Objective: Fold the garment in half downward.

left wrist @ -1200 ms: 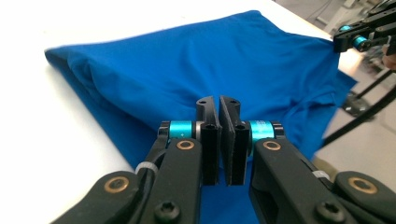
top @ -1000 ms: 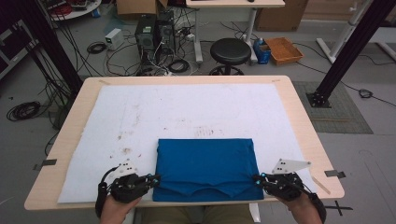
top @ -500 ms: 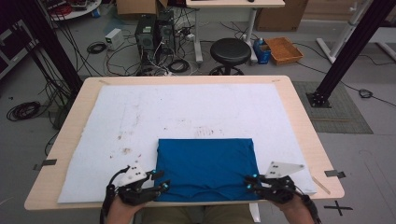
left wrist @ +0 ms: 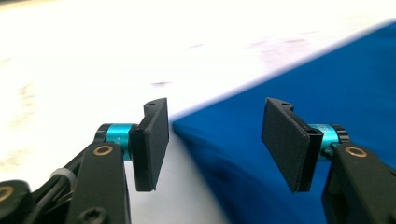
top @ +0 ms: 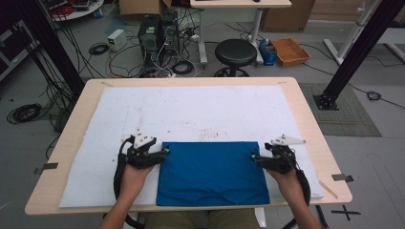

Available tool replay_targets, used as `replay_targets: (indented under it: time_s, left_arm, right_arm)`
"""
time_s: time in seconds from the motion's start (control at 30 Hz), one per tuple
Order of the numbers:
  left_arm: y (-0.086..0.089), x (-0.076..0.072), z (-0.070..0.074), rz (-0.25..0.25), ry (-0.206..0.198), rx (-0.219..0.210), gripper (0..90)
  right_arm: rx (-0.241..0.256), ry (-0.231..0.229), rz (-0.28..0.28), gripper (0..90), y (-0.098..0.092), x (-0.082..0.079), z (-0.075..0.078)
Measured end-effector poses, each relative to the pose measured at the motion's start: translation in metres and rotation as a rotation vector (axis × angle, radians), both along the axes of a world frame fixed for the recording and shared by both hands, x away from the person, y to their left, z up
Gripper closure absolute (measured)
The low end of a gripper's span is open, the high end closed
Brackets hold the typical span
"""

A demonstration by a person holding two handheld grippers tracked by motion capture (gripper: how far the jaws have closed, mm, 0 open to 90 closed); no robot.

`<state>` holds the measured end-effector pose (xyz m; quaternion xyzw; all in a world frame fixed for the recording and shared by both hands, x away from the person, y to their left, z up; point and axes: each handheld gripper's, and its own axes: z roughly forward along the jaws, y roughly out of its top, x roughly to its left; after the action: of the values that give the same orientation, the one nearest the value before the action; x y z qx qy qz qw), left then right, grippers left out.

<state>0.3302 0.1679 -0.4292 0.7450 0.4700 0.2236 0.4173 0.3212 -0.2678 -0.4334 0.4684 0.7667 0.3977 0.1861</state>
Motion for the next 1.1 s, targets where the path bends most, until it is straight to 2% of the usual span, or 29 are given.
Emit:
replay_targets:
  time_s: [0.03,0.07,0.13,0.17,0.2,0.23,0.27,0.3,0.37,0.43,0.5,0.6,0.7,0.73,0.77,0.8,0.83,0.9,0.97,1.0,1.03,1.1]
  left_arm:
    - [0.001,0.008,-0.004,0.019,0.045,-0.008,41.5]
    - [0.003,0.014,-0.008,0.027,0.08,-0.015,41.5]
    - [0.004,0.02,-0.015,0.02,0.12,-0.016,45.5]
    - [0.004,0.02,-0.018,0.007,0.123,-0.001,53.0]
    - [0.003,0.019,-0.021,-0.002,0.115,-0.003,66.2]
    - [0.003,0.018,-0.022,-0.011,0.109,-0.022,71.8]
    - [0.003,0.018,-0.022,-0.017,0.116,-0.039,86.3]
    - [0.002,0.018,-0.022,-0.012,0.111,-0.039,87.4]
    - [0.002,0.021,-0.02,0.002,0.097,-0.07,87.8]
    - [0.005,0.025,-0.017,0.036,0.075,-0.138,87.9]
    - [0.007,0.032,-0.014,0.057,0.053,-0.181,87.9]
    - [0.005,0.044,-0.01,0.08,0.026,-0.201,87.9]
    - [0.001,0.051,-0.01,0.099,-0.004,-0.2,87.6]
    - [-0.001,0.051,-0.01,0.117,-0.019,-0.196,85.2]
    - [-0.002,0.05,-0.008,0.136,-0.023,-0.185,71.7]
    - [-0.002,0.047,-0.005,0.138,-0.026,-0.174,58.1]
    - [-0.002,0.042,-0.002,0.118,-0.048,-0.162,55.3]
    - [-0.006,0.028,0.005,0.042,-0.094,-0.139,55.4]
    - [-0.01,0.013,0.008,-0.053,-0.109,-0.145,55.9]
    - [-0.012,0.006,0.009,-0.116,-0.101,-0.16,56.0]
    - [-0.015,-0.002,0.009,-0.172,-0.096,-0.162,56.3]
    - [-0.023,-0.017,0.007,-0.296,-0.082,-0.153,57.8]
  right_arm:
    - [-0.014,0.011,-0.011,31.4,0.004,0.011,-0.003]
    - [-0.012,0.038,-0.022,36.4,0.007,0.021,-0.007]
    - [-0.034,0.093,-0.03,46.8,0.011,0.036,-0.013]
    - [-0.034,0.097,-0.037,51.1,0.011,0.039,-0.013]
    - [-0.042,0.099,-0.035,62.1,0.011,0.04,-0.012]
    - [-0.067,0.091,-0.032,72.6,0.011,0.039,-0.011]
    - [-0.048,0.098,-0.003,80.8,0.009,0.04,-0.011]
    - [-0.035,0.109,-0.002,83.7,0.008,0.041,-0.011]
    - [-0.044,0.095,0.009,85.3,0.007,0.042,-0.011]
    - [-0.047,0.056,0.001,85.6,0.005,0.046,-0.01]
    - [-0.031,0.014,-0.037,85.6,0.0,0.056,-0.006]
    - [-0.036,-0.013,-0.059,85.6,-0.001,0.064,-0.003]
    - [-0.032,-0.04,-0.087,85.3,0.0,0.075,0.0]
    - [-0.032,-0.029,-0.096,83.2,0.0,0.078,0.0]
    - [-0.036,-0.026,-0.11,74.0,0.0,0.079,-0.001]
    - [-0.042,-0.028,-0.13,60.7,0.0,0.078,-0.001]
    - [-0.037,-0.031,-0.132,50.9,-0.001,0.076,-0.001]
    - [-0.02,-0.049,-0.116,44.4,-0.003,0.068,0.002]
    - [0.004,-0.066,-0.082,43.0,-0.004,0.054,0.006]
    - [0.025,-0.074,-0.049,44.8,-0.004,0.046,0.009]
    - [0.038,-0.077,-0.013,50.2,-0.004,0.037,0.01]
    - [0.073,-0.061,0.098,65.1,-0.001,0.018,0.014]
